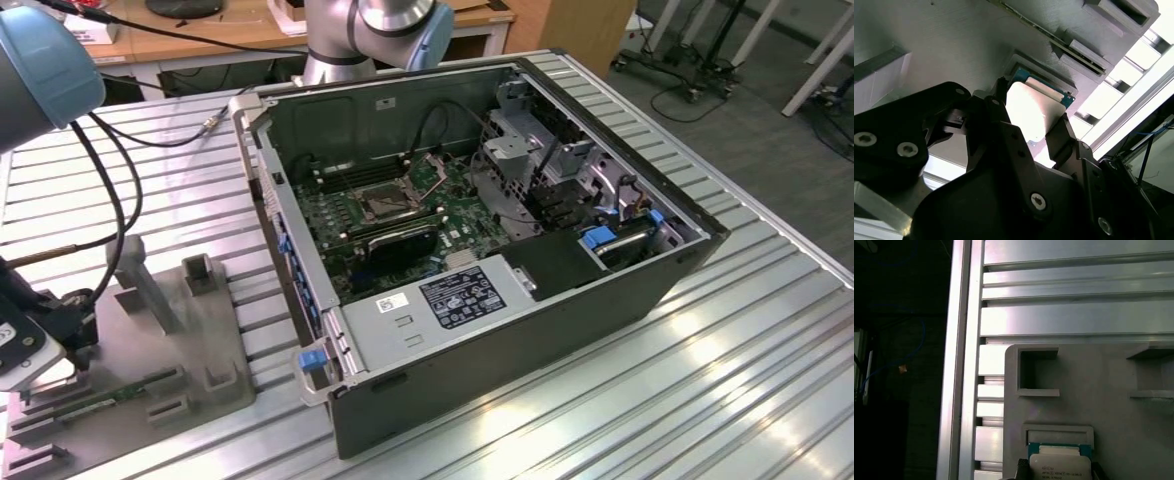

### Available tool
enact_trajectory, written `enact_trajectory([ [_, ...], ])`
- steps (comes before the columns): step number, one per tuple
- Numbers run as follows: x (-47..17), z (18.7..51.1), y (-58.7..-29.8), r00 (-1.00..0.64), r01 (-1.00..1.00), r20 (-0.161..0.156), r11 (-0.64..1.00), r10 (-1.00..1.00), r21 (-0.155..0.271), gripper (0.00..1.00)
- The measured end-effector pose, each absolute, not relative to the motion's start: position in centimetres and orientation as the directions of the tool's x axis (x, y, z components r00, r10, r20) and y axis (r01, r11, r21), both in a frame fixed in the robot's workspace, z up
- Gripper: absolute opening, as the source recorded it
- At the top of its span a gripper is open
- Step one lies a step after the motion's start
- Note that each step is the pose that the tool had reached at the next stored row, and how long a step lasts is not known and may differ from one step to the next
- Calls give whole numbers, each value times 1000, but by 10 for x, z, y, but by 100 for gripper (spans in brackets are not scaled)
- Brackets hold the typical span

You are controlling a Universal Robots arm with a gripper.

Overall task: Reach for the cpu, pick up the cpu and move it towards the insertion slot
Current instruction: 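Pick up the cpu and move it towards the insertion slot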

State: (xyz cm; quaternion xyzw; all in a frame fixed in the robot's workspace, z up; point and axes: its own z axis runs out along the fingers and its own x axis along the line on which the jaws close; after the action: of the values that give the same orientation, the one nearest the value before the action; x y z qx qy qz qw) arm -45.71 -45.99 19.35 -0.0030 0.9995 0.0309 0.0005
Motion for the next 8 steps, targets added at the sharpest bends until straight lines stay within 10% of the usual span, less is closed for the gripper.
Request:
enact_trajectory([
  [8, -457, 194, -460, -1000, -6, -1, 998, -6, 58, 55],
])
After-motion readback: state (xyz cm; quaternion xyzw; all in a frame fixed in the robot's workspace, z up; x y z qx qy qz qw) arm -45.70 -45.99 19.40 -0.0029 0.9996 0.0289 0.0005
